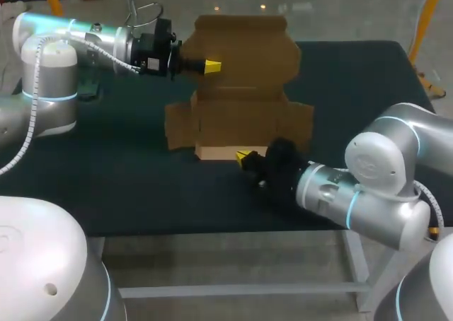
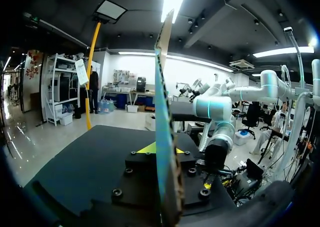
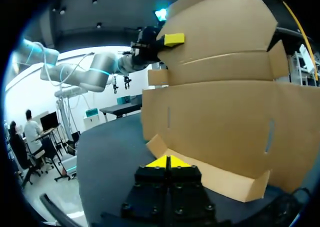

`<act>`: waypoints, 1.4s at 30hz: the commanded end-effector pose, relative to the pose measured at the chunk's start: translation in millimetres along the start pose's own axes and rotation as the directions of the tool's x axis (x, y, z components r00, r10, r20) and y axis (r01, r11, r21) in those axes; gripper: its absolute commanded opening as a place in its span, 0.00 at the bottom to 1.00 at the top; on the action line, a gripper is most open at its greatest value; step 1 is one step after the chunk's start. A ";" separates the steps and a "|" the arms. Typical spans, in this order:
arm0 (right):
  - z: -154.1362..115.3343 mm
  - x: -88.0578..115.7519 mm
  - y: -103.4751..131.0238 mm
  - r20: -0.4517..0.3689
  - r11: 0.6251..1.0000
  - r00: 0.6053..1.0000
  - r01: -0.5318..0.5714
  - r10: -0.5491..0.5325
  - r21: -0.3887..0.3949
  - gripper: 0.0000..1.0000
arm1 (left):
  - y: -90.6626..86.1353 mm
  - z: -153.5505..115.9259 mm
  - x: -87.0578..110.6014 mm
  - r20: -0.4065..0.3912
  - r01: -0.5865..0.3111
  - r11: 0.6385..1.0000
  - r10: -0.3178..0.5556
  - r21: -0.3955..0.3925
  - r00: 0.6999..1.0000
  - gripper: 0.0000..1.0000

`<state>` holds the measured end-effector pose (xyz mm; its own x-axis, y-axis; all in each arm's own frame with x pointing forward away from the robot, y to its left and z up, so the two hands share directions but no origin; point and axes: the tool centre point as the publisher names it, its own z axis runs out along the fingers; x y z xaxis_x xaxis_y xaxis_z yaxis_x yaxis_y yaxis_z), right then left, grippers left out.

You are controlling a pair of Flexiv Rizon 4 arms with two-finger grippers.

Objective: Assemble the packaging by folding the flat box into shape, placing the metal phone stand inside, and closing the box properly

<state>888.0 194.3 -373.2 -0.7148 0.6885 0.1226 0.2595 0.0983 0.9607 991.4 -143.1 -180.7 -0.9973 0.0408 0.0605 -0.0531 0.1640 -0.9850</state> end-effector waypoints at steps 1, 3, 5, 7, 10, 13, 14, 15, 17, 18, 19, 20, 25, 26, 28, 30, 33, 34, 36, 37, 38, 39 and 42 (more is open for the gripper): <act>26.1 1.4 -4.9 0.157 1.000 0.988 0.004 -0.007 0.020 0.00 | 1.4 -1.7 -0.7 -0.005 -0.001 1.000 0.001 -0.001 1.000 0.00; 30.1 -0.4 -7.5 0.177 1.000 0.984 0.006 -0.010 0.028 0.00 | 1.4 -1.7 -0.7 -0.005 -0.001 1.000 0.001 -0.001 1.000 0.00; 34.0 -2.6 -10.6 0.191 0.999 0.982 0.005 -0.011 0.033 0.00 | 1.4 -1.7 -0.7 -0.005 -0.001 1.000 0.001 -0.001 1.000 0.00; 36.7 -4.7 -12.8 0.202 0.999 0.979 0.006 -0.013 0.036 0.00 | 1.4 -1.7 -0.7 -0.005 -0.001 1.000 0.001 -0.001 1.000 0.00; 39.5 -6.8 -15.2 0.215 0.999 0.976 0.001 -0.009 0.041 0.00 | 1.4 -1.7 -0.7 -0.005 -0.001 1.000 0.001 -0.001 1.000 0.00; 42.8 -7.7 -17.9 0.227 0.999 0.974 0.003 -0.015 0.054 0.00 | 1.4 -1.7 -0.7 -0.005 -0.001 1.000 0.001 -0.001 1.000 0.00; 44.0 -7.9 -19.0 0.229 0.998 0.973 0.003 -0.016 0.055 0.00 | 1.4 -1.7 -0.7 -0.005 -0.001 1.000 0.001 -0.001 1.000 0.00; 45.0 -8.0 -20.0 0.231 0.998 0.973 0.002 -0.016 0.058 0.00 | 1.4 -1.7 -0.7 -0.005 -0.001 1.000 0.001 -0.001 1.000 0.00; 47.1 -8.3 -21.5 0.245 0.998 0.969 0.010 -0.027 0.069 0.00 | 1.4 -1.7 -0.7 -0.005 -0.001 1.000 0.001 -0.001 1.000 0.00; 48.0 -8.7 -22.1 0.245 0.998 0.969 0.010 -0.027 0.070 0.00 | 1.4 -1.7 -0.7 -0.005 -0.001 1.000 0.001 -0.001 1.000 0.00; 48.9 -9.1 -22.6 0.253 0.997 0.967 0.011 -0.030 0.075 0.00 | 1.4 -1.7 -0.7 -0.005 -0.001 1.000 0.001 -0.001 1.000 0.00; 49.6 -9.5 -23.1 0.258 0.997 0.966 0.013 -0.033 0.076 0.00 | 1.4 -1.7 -0.7 -0.005 -0.001 1.000 0.001 -0.001 1.000 0.00; 52.8 -12.4 -24.9 0.268 0.997 0.963 0.005 -0.026 0.077 0.00 | 1.4 -1.7 -0.7 -0.005 -0.001 1.000 0.001 -0.001 1.000 0.00; 53.4 -12.8 -25.3 0.281 0.997 0.959 0.008 -0.030 0.079 0.00 | 1.4 -1.7 -0.7 -0.005 -0.001 1.000 0.001 -0.001 1.000 0.00; 54.7 -13.6 -26.2 0.279 0.997 0.960 0.004 -0.027 0.079 0.00 | 1.4 -1.7 -0.7 -0.005 -0.001 1.000 0.001 -0.001 1.000 0.00; 56.3 -14.4 -27.4 0.282 0.997 0.959 0.002 -0.025 0.082 0.00 | 1.4 -1.7 -0.7 -0.005 -0.001 1.000 0.001 -0.001 1.000 0.00; 58.8 -15.9 -29.5 0.291 0.996 0.956 -0.001 -0.024 0.087 0.00 | 1.4 -1.7 -0.7 -0.005 -0.001 1.000 0.001 -0.001 1.000 0.00; 59.3 -16.3 -29.9 0.292 0.996 0.956 -0.003 -0.023 0.088 0.00 | 1.4 -1.7 -0.7 -0.005 -0.001 1.000 0.001 -0.001 1.000 0.00; 61.1 -16.7 -31.0 0.294 0.996 0.956 -0.007 -0.020 0.090 0.00 | 1.4 -1.7 -0.7 -0.005 -0.001 1.000 0.001 -0.001 1.000 0.00; 61.6 -16.6 -31.2 0.294 0.996 0.956 -0.008 -0.019 0.091 0.00 | 1.4 -1.7 -0.7 -0.005 -0.001 1.000 0.001 -0.001 1.000 0.00; 62.3 -16.5 -31.3 0.294 0.996 0.956 -0.009 -0.018 0.092 0.00 | 1.4 -1.7 -0.7 -0.005 -0.001 1.000 0.001 -0.001 1.000 0.00; 63.2 -16.2 -31.5 0.299 0.995 0.954 -0.008 -0.022 0.096 0.00 | 1.4 -1.7 -0.7 -0.005 -0.001 1.000 0.001 -0.001 1.000 0.00; 64.8 -16.9 -32.6 0.302 0.995 0.953 -0.009 -0.022 0.101 0.00 | 1.4 -1.7 -0.7 -0.005 -0.001 1.000 0.001 -0.001 1.000 0.00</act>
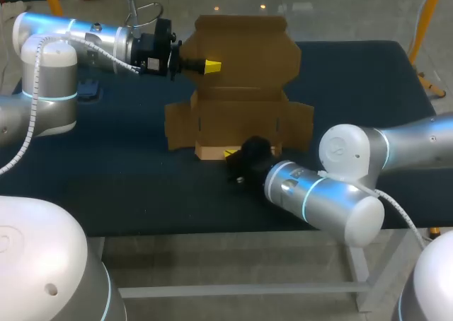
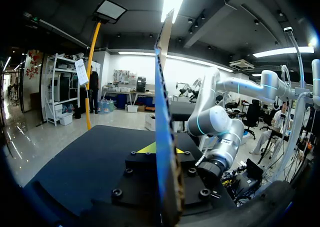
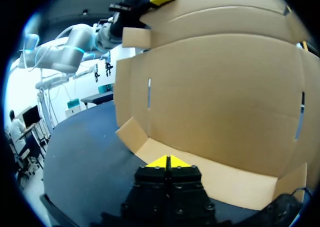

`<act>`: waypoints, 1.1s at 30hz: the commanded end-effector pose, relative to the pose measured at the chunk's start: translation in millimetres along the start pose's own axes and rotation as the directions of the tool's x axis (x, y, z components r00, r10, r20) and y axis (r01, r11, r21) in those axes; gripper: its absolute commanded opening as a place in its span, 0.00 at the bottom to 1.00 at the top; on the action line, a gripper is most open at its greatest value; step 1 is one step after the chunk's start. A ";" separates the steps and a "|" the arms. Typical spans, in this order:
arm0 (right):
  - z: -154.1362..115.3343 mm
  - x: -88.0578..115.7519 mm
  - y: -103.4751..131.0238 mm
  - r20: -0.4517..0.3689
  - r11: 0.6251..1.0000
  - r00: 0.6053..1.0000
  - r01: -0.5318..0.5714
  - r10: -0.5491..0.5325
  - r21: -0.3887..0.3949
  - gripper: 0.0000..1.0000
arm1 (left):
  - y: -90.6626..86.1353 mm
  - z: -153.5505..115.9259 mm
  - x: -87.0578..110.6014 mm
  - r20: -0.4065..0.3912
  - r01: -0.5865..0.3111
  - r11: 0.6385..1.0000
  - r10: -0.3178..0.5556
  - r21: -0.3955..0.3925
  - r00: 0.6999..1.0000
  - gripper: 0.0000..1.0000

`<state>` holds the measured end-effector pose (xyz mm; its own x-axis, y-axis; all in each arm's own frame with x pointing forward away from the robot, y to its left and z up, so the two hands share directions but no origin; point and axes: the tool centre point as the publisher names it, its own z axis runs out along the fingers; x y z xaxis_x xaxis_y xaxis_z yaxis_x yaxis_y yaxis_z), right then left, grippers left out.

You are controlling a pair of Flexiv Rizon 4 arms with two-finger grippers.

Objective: Assemble the packaging by folding the flat box into shape, placing the metal phone stand inside, and closing the box properly

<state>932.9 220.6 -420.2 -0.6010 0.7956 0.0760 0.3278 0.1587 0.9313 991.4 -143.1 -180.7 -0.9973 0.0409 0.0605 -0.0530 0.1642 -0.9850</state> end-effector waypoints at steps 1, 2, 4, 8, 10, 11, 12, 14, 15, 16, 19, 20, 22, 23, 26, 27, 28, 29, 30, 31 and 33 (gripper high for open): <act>5.2 3.2 -1.9 0.146 1.000 0.989 0.003 -0.004 0.007 0.00 | 1.4 -1.6 -0.7 -0.005 -0.001 1.000 0.001 -0.001 1.000 0.00; 5.6 2.7 -2.6 0.146 1.000 0.989 0.000 -0.002 0.010 0.00 | 1.4 -1.6 -0.7 -0.005 -0.001 1.000 0.001 -0.001 1.000 0.00; 6.8 1.8 -5.0 0.149 1.000 0.989 -0.003 0.000 0.016 0.00 | 1.4 -1.6 -0.7 -0.005 -0.001 1.000 0.001 -0.001 1.000 0.00; 8.2 0.8 -9.3 0.152 0.999 0.988 -0.019 0.014 0.026 0.00 | 1.4 -1.6 -0.7 -0.005 -0.001 1.000 0.001 -0.001 1.000 0.00; 8.3 0.3 -10.3 0.156 0.999 0.988 -0.026 0.021 0.027 0.00 | 1.4 -1.6 -0.7 -0.005 -0.001 1.000 0.001 -0.001 1.000 0.00; 8.1 0.0 -10.5 0.157 0.999 0.987 -0.029 0.024 0.026 0.00 | 1.4 -1.6 -0.7 -0.005 -0.001 1.000 0.001 -0.001 1.000 0.00; 8.1 0.0 -10.5 0.157 0.999 0.987 -0.029 0.024 0.026 0.00 | 1.4 -1.6 -0.7 -0.005 -0.001 1.000 0.001 -0.001 1.000 0.00; 8.1 0.0 -10.5 0.157 0.999 0.987 -0.029 0.024 0.026 0.00 | 1.4 -1.6 -0.7 -0.005 -0.001 1.000 0.001 -0.001 1.000 0.00; 8.1 0.0 -10.5 0.157 0.999 0.987 -0.029 0.024 0.026 0.00 | 1.4 -1.6 -0.7 -0.005 -0.001 1.000 0.001 -0.001 1.000 0.00; 8.1 0.0 -10.5 0.157 0.999 0.987 -0.029 0.024 0.026 0.00 | 1.4 -1.6 -0.7 -0.005 -0.001 1.000 0.001 -0.001 1.000 0.00; 8.1 0.0 -10.5 0.157 0.999 0.987 -0.029 0.024 0.026 0.00 | 1.4 -1.6 -0.7 -0.005 -0.001 1.000 0.001 -0.001 1.000 0.00; 8.1 0.0 -10.5 0.157 0.999 0.987 -0.029 0.024 0.026 0.00 | 1.4 -1.6 -0.7 -0.005 -0.001 1.000 0.001 -0.001 1.000 0.00; 8.1 0.0 -10.5 0.157 0.999 0.987 -0.029 0.024 0.026 0.00 | 1.4 -1.6 -0.7 -0.005 -0.001 1.000 0.001 -0.001 1.000 0.00; 8.1 0.0 -10.5 0.157 0.999 0.987 -0.029 0.024 0.026 0.00 | 1.4 -1.6 -0.7 -0.005 -0.001 1.000 0.001 -0.001 1.000 0.00; 8.1 0.0 -10.5 0.157 0.999 0.987 -0.029 0.024 0.026 0.00 | 1.4 -1.6 -0.7 -0.005 -0.001 1.000 0.001 -0.001 1.000 0.00; 8.1 0.0 -10.5 0.157 0.999 0.987 -0.029 0.024 0.026 0.00 | 1.4 -1.6 -0.7 -0.005 -0.001 1.000 0.001 -0.001 1.000 0.00; 8.1 0.0 -10.5 0.157 0.999 0.987 -0.029 0.024 0.026 0.00 | 1.4 -1.6 -0.7 -0.005 -0.001 1.000 0.001 -0.001 1.000 0.00; 8.1 0.0 -10.5 0.157 0.999 0.987 -0.029 0.024 0.026 0.00 | 1.4 -1.6 -0.7 -0.005 -0.001 1.000 0.001 -0.001 1.000 0.00; 8.1 0.0 -10.5 0.157 0.999 0.987 -0.029 0.024 0.026 0.00 | 1.4 -1.6 -0.7 -0.005 -0.001 1.000 0.001 -0.001 1.000 0.00; 8.1 0.0 -10.5 0.157 0.999 0.987 -0.029 0.024 0.026 0.00 | 1.4 -1.6 -0.7 -0.005 -0.001 1.000 0.001 -0.001 1.000 0.00; 8.1 0.0 -10.5 0.157 0.999 0.987 -0.029 0.024 0.026 0.00 | 1.4 -1.6 -0.7 -0.005 -0.001 1.000 0.001 -0.001 1.000 0.00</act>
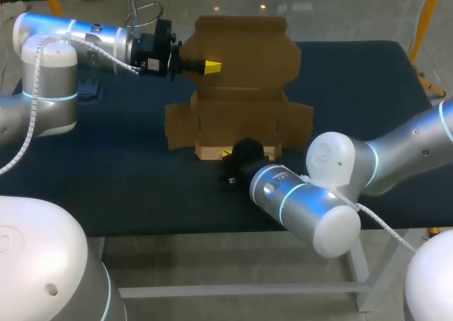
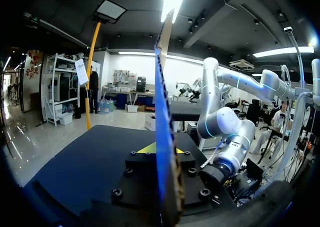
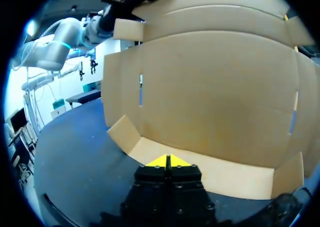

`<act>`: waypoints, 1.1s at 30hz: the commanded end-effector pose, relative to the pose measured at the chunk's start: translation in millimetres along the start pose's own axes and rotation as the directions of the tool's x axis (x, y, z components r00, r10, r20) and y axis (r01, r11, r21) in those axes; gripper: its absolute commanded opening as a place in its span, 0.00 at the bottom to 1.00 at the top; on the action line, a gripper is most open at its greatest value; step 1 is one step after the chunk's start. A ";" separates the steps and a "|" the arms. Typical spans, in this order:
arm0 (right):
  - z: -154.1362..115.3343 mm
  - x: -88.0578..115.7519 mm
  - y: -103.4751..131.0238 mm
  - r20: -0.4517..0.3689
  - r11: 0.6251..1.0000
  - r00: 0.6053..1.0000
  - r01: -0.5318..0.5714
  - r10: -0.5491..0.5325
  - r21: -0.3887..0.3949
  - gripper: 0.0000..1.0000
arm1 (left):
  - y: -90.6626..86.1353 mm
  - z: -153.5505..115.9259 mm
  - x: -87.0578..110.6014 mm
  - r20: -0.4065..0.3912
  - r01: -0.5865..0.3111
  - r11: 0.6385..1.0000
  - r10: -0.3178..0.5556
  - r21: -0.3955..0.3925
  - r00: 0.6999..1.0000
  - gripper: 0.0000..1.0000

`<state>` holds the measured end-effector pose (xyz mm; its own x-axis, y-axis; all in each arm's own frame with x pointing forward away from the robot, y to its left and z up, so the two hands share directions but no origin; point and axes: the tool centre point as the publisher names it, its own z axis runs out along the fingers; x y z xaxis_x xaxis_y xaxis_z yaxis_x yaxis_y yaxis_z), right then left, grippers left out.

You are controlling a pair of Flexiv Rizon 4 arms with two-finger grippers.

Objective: Assemble the packaging by folding the flat box into shape, placing the metal phone stand inside, and closing the box properly

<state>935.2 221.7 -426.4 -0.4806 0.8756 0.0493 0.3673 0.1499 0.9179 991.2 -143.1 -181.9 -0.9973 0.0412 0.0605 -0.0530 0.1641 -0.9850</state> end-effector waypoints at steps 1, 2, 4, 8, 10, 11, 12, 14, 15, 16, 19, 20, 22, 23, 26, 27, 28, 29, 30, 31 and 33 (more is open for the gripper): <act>3.6 1.3 -5.6 0.013 1.000 1.000 0.003 -0.003 -0.003 0.00 | 0.2 -1.8 -0.8 -0.005 -0.001 1.000 0.001 -0.001 1.000 0.00; 3.6 1.3 -5.6 0.013 1.000 1.000 0.003 -0.003 -0.003 0.00 | 0.2 -1.8 -0.8 -0.005 -0.001 1.000 0.001 -0.001 1.000 0.00; 3.6 1.3 -5.6 0.013 1.000 1.000 0.003 -0.003 -0.003 0.00 | 1.3 -1.4 2.9 -0.008 0.000 1.000 0.000 0.001 1.000 0.00; 3.6 1.3 -5.6 0.013 1.000 1.000 0.003 -0.003 -0.003 0.00 | 2.7 0.7 11.1 -0.009 -0.005 1.000 0.005 -0.003 1.000 0.00; 3.6 1.3 -5.6 0.013 1.000 1.000 0.003 -0.003 -0.003 0.00 | 3.0 1.1 16.1 -0.004 -0.017 1.000 0.017 0.003 1.000 0.00; 3.6 1.3 -5.6 0.013 1.000 1.000 0.003 -0.003 -0.003 0.00 | 3.0 1.1 18.5 -0.003 -0.020 1.000 0.020 0.004 1.000 0.00; 3.6 1.3 -5.6 0.013 1.000 1.000 0.003 -0.003 -0.003 0.00 | 3.0 1.1 20.9 -0.003 -0.023 1.000 0.023 0.007 1.000 0.00; 3.6 1.3 -5.6 0.013 1.000 1.000 0.003 -0.003 -0.003 0.00 | 3.4 1.4 24.7 -0.003 -0.029 1.000 0.029 0.010 1.000 0.00; 3.6 1.3 -5.6 0.013 1.000 1.000 0.003 -0.003 -0.003 0.00 | 3.8 1.8 25.9 -0.003 -0.029 1.000 0.029 0.011 1.000 0.00; 3.6 1.3 -5.6 0.013 1.000 1.000 0.003 -0.003 -0.003 0.00 | 4.6 2.4 27.5 -0.002 -0.030 0.999 0.030 0.011 1.000 0.00; 3.6 1.3 -5.6 0.013 1.000 1.000 0.003 -0.003 -0.003 0.00 | 7.1 3.6 33.4 0.001 -0.034 0.999 0.034 0.010 0.999 0.00; 3.6 1.3 -5.6 0.013 1.000 1.000 0.003 -0.003 -0.003 0.00 | 7.9 4.0 35.7 0.002 -0.037 0.999 0.037 0.010 0.999 0.00; 3.6 1.3 -5.6 0.013 1.000 1.000 0.003 -0.003 -0.003 0.00 | 9.4 5.2 39.2 0.003 -0.041 0.999 0.041 0.009 0.999 0.00; 3.6 1.3 -5.6 0.013 1.000 1.000 0.003 -0.003 -0.003 0.00 | 10.3 5.9 40.6 0.001 -0.044 0.999 0.044 0.007 0.999 0.00; 3.6 1.3 -5.6 0.013 1.000 1.000 0.003 -0.003 -0.003 0.00 | 13.7 8.2 44.5 -0.001 -0.048 0.999 0.048 0.005 0.999 0.00; 3.6 1.3 -5.6 0.013 1.000 1.000 0.003 -0.003 -0.003 0.00 | 14.9 8.6 45.5 -0.001 -0.048 0.999 0.048 0.004 0.999 0.00; 3.6 1.3 -5.6 0.013 1.000 1.000 0.003 -0.003 -0.003 0.00 | 16.1 8.7 46.6 -0.002 -0.050 0.999 0.050 0.004 0.999 0.00; 3.6 1.3 -5.6 0.013 1.000 1.000 0.003 -0.003 -0.003 0.00 | 17.6 8.7 48.0 -0.003 -0.051 0.999 0.051 0.007 0.999 0.00; 3.6 1.3 -5.6 0.013 1.000 1.000 0.003 -0.003 -0.003 0.00 | 18.9 9.0 49.1 -0.003 -0.051 0.999 0.051 0.009 0.999 0.00; 3.6 1.3 -5.6 0.013 1.000 1.000 0.003 -0.003 -0.003 0.00 | 19.7 9.3 50.0 -0.003 -0.053 0.999 0.053 0.010 0.999 0.00; 3.6 1.3 -5.6 0.013 1.000 1.000 0.003 -0.003 -0.003 0.00 | 21.9 10.1 53.0 -0.002 -0.057 0.998 0.057 0.012 0.998 0.00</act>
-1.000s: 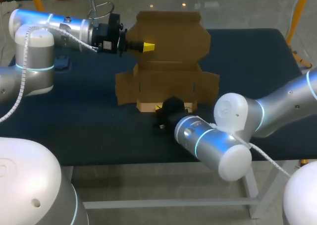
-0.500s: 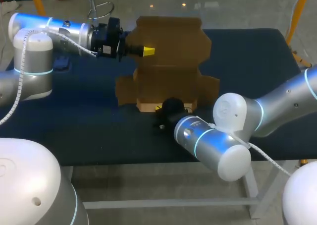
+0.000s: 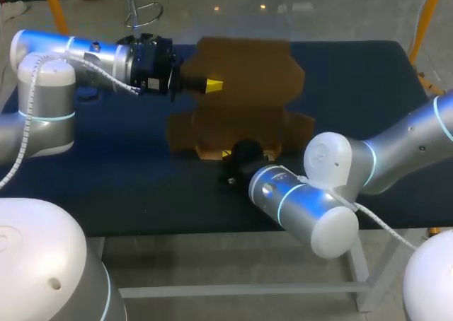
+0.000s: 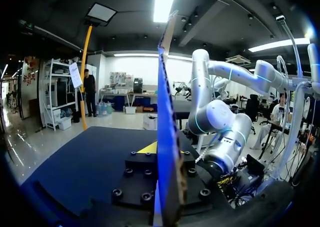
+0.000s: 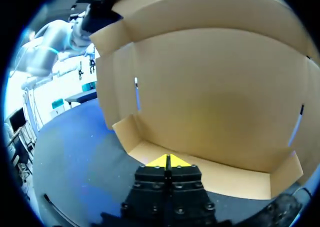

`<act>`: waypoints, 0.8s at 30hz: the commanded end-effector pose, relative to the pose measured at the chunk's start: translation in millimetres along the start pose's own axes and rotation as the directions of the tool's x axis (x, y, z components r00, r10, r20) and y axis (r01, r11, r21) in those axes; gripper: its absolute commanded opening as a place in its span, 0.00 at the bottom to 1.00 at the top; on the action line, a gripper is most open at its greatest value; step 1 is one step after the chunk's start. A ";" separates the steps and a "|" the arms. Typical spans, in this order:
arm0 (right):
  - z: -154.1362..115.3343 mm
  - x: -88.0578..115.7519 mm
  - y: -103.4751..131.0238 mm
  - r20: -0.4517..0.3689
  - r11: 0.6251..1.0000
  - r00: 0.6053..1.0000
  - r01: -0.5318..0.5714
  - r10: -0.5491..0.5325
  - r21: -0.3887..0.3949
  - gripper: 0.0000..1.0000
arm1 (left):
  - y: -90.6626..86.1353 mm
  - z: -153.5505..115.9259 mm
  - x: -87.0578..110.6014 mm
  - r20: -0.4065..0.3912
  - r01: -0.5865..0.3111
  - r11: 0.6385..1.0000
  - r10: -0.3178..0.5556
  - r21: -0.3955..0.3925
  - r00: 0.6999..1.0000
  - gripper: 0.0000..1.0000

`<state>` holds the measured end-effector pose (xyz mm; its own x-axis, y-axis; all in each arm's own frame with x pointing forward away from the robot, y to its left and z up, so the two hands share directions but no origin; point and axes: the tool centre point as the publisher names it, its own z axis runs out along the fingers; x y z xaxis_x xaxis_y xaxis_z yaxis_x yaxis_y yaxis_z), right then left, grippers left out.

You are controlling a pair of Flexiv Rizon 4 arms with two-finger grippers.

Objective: Assemble the packaging by folding the flat box into shape, placing the metal phone stand inside, and closing the box properly

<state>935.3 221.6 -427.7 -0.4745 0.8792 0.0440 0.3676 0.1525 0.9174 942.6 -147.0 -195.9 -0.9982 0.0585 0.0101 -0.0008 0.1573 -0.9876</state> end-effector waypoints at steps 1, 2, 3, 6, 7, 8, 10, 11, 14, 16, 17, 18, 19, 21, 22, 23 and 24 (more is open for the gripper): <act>3.0 1.6 -4.4 0.005 1.000 1.000 0.000 0.000 -0.005 0.00 | 6.4 1.8 6.5 0.007 -0.006 1.000 0.006 0.008 1.000 0.00; 3.0 1.6 -4.4 0.005 1.000 1.000 0.000 0.000 -0.005 0.00 | 7.2 2.1 7.6 0.006 -0.007 1.000 0.007 0.008 1.000 0.00; 3.0 1.6 -4.4 0.005 1.000 1.000 0.000 0.000 -0.005 0.00 | 7.9 2.2 8.6 0.006 -0.009 1.000 0.009 0.008 1.000 0.00; 3.0 1.6 -4.4 0.005 1.000 1.000 0.000 0.000 -0.005 0.00 | 10.8 2.2 10.5 -0.002 -0.012 1.000 0.012 0.016 1.000 0.00; 3.0 1.6 -4.4 0.005 1.000 1.000 0.000 0.000 -0.005 0.00 | 11.8 2.4 10.9 -0.003 -0.012 1.000 0.012 0.017 1.000 0.00; 3.0 1.6 -4.4 0.005 1.000 1.000 0.000 0.000 -0.005 0.00 | 12.2 2.6 11.0 -0.003 -0.012 1.000 0.012 0.017 1.000 0.00; 3.0 1.6 -4.4 0.005 1.000 1.000 0.000 0.000 -0.005 0.00 | 14.9 3.8 11.7 -0.007 -0.009 1.000 0.009 0.021 1.000 0.00; 3.0 1.6 -4.4 0.005 1.000 1.000 0.000 0.000 -0.005 0.00 | 15.5 4.1 11.9 -0.007 -0.009 1.000 0.009 0.022 1.000 0.00; 3.0 1.6 -4.4 0.005 1.000 1.000 0.000 0.000 -0.005 0.00 | 18.0 4.0 13.8 -0.010 -0.008 1.000 0.008 0.030 1.000 0.00; 3.0 1.6 -4.4 0.005 1.000 1.000 0.000 0.000 -0.005 0.00 | 18.8 3.8 14.9 -0.011 -0.009 0.999 0.009 0.034 1.000 0.00; 3.0 1.6 -4.4 0.005 1.000 1.000 0.000 0.000 -0.005 0.00 | 18.8 3.8 14.9 -0.011 -0.009 0.999 0.009 0.034 1.000 0.00; 3.0 1.6 -4.4 0.005 1.000 1.000 0.000 0.000 -0.005 0.00 | 20.6 3.9 17.3 -0.013 -0.012 0.999 0.012 0.037 1.000 0.00; 3.0 1.6 -4.4 0.005 1.000 1.000 0.000 0.000 -0.005 0.00 | 21.2 4.0 18.0 -0.014 -0.013 0.999 0.014 0.038 1.000 0.00; 3.0 1.6 -4.4 0.005 1.000 1.000 0.000 0.000 -0.005 0.00 | 22.5 4.4 19.1 -0.017 -0.015 0.999 0.016 0.041 1.000 0.00; 3.0 1.6 -4.4 0.005 1.000 1.000 0.000 0.000 -0.005 0.00 | 23.5 5.0 19.5 -0.018 -0.015 0.999 0.016 0.042 1.000 0.00; 3.0 1.6 -4.4 0.005 1.000 1.000 0.000 0.000 -0.005 0.00 | 24.8 5.7 19.7 -0.020 -0.015 0.999 0.016 0.043 1.000 0.00; 3.0 1.6 -4.4 0.005 1.000 1.000 0.000 0.000 -0.005 0.00 | 25.8 6.1 19.8 -0.022 -0.014 0.999 0.015 0.044 1.000 0.00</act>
<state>935.6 221.0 -427.7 -0.4750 0.8788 0.0449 0.3677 0.1518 0.9175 921.7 -146.2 -216.2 -0.9970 0.0769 -0.0017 0.0110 0.1199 -0.9927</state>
